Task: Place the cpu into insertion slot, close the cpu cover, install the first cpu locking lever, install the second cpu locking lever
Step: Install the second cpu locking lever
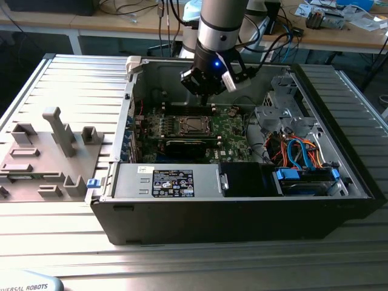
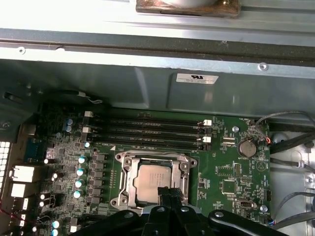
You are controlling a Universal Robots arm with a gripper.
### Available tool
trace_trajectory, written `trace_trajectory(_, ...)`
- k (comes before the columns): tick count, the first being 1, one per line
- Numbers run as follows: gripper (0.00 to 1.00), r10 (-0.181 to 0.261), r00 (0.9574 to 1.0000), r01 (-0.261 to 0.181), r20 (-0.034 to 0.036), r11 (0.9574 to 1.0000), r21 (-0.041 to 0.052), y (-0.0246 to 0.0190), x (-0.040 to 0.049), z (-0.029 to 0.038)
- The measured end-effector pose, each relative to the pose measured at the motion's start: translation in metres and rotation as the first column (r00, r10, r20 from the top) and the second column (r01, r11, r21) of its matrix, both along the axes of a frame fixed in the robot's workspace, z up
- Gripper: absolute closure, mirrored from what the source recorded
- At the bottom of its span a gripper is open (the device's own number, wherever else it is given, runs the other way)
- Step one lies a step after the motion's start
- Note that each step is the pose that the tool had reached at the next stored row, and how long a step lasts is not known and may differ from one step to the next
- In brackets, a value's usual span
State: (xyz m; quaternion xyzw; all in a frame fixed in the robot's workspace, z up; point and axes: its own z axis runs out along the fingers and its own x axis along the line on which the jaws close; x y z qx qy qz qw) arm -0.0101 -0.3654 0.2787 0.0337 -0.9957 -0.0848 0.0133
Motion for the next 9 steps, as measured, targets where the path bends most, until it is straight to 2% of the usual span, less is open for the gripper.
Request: trace_trajectory(9,0.89,0.000,1.0000,0.000,0.0000,1.0000,0.0030,-0.0047,0.0000,-0.0002)
